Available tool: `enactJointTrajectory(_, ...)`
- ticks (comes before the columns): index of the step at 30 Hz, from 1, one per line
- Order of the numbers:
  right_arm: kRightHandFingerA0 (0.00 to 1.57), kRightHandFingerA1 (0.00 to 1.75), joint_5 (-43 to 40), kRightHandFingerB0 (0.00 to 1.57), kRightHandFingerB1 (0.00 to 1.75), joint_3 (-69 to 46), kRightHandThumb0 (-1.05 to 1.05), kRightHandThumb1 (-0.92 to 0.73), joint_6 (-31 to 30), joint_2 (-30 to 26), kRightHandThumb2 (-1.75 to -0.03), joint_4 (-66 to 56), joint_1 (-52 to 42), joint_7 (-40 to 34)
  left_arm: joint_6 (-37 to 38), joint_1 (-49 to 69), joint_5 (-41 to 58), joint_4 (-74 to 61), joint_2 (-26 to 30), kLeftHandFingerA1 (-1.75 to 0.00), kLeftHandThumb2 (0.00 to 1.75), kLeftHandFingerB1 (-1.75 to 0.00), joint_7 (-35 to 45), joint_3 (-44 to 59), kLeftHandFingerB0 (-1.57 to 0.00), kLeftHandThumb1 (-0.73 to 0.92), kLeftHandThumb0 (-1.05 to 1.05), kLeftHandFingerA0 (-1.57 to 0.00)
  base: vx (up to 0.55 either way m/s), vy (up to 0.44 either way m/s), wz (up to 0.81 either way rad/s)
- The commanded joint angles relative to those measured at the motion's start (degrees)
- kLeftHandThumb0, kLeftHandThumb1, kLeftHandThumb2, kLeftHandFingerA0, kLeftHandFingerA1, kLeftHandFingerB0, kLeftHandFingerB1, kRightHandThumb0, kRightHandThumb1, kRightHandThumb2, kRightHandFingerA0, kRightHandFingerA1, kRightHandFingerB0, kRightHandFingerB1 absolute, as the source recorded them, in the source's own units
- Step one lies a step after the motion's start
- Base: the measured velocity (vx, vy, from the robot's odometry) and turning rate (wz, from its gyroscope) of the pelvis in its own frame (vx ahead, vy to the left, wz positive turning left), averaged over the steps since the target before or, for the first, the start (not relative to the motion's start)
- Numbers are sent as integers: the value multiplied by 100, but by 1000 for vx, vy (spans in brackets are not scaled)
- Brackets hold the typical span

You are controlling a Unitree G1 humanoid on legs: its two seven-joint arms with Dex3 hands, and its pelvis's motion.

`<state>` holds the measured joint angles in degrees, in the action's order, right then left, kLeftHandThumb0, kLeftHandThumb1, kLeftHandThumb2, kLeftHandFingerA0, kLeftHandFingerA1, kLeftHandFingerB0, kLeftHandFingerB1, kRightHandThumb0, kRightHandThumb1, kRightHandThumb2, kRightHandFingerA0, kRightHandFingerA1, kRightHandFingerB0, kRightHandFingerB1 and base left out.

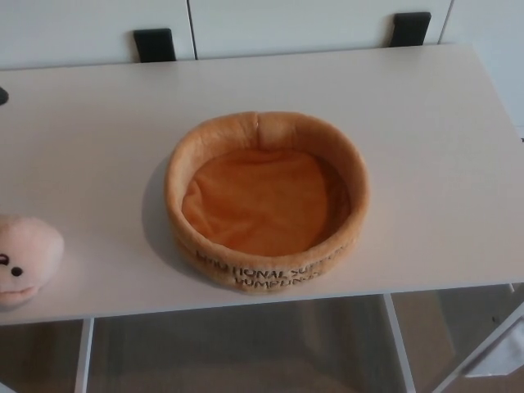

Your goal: The robot walks towards a table in front, picks a dumpling toy with left hand and puts it in an orange round plate

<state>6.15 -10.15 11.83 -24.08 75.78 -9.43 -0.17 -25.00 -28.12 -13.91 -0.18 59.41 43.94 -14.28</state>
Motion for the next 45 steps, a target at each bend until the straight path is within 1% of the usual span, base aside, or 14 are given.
enactJointTrajectory(1, 65, 46, -72, 53, 41, -25, -5, -52, -32, -110, -55, -19, 30, 67, 51, -92, -350, 38, 275, -9, 58, -8, 617, -263, 0, 24, -24, 0, 0, 0, 0)
enactJointTrajectory(5, 66, 46, -42, 54, 41, -3, -5, -52, -23, -120, -55, -20, 31, 66, 117, -115, -425, 32, 322, -12, 58, -10, 769, -367, 0, 23, -23, 0, 0, 0, 0)
enactJointTrajectory(6, 64, 45, -33, 53, 41, 7, -6, -51, -31, -139, -55, -33, 67, 67, 341, -161, -480, 127, 349, -16, 58, -12, 909, -487, 0, 22, -18, 0, 0, 0, 0)
enactJointTrajectory(10, 64, 45, -64, 53, 41, -22, -5, -52, -37, -145, -55, -26, 88, 106, 444, -216, -594, 159, 385, -16, 58, -12, 1109, -627, 0, 22, -19, 0, 0, 0, 0)
enactJointTrajectory(13, 63, 45, -109, 52, 41, -68, -6, -51, -45, -145, -55, -11, 92, 147, 451, -216, -653, -6, 445, -16, 58, -10, 1449, -796, 0, 23, -22, 0, 0, 0, 0)
enactJointTrajectory(14, 63, 45, -111, 52, 41, -72, -5, -52, -46, -136, -55, -10, 93, 153, 457, -186, -653, -17, 452, -9, 60, -3, 1471, -805, 0, 29, -32, 0, 0, 0, 0)
enactJointTrajectory(17, 63, 45, -112, 52, 41, -81, -5, -52, -47, -123, -55, -10, 93, 163, 467, -143, -662, -35, 458, -9, 60, -3, 1521, -813, 0, 29, -32, 0, 0, 0, 0)
enactJointTrajectory(18, 63, 45, -107, 52, 40, -82, -5, -51, -72, -125, -55, 2, 111, 154, 398, -154, -634, -94, 440, -11, 68, -5, 1600, -825, 0, 35, -43, 0, 0, 0, 0)
enactJointTrajectory(21, 63, 45, -96, 52, 40, -88, -5, -51, -109, -128, -55, 21, 138, 143, 294, -163, -623, -187, 396, -11, 68, -5, 1753, -818, 0, 35, -43, 0, 0, 0, 0)
enactJointTrajectory(22, 63, 45, -91, 52, 41, -83, -5, -51, -85, -126, -55, 16, 126, 143, 319, -158, -670, -216, 372, -19, 74, -11, 1724, -831, 0, 34, -50, 0, 0, 0, 0)
enactJointTrajectory(26, 64, 45, -91, 52, 41, -74, -6, -52, -26, -123, -55, -25, 67, 172, 142, -22, -713, -337, 233, -19, 74, -11, 1594, -752, 0, 34, -51, 0, 0, 0, 0)
enactJointTrajectory(30, 67, 46, -49, 53, 41, -43, -5, -50, -63, -111, -54, 5, 92, 135, 32, 228, -713, -358, -29, -17, 74, -10, 1157, -582, 0, 35, -53, 0, 0, 0, 0)
enactJointTrajectory(39, 65, 46, -91, 53, 41, -68, -5, -51, -51, -102, -55, -4, 108, 177, 633, 573, -1162, -1, -572, -23, 77, -12, 13, -446, 0, 35, -56, 0, 0, 0, 0)
enactJointTrajectory(45, 64, 46, -96, 52, 41, -65, -5, -51, -8, -111, -55, -47, 75, 224, 723, 578, -1281, 166, -688, -23, 77, -14, -64, -505, 0, 33, -55, 0, 0, 0, 0)
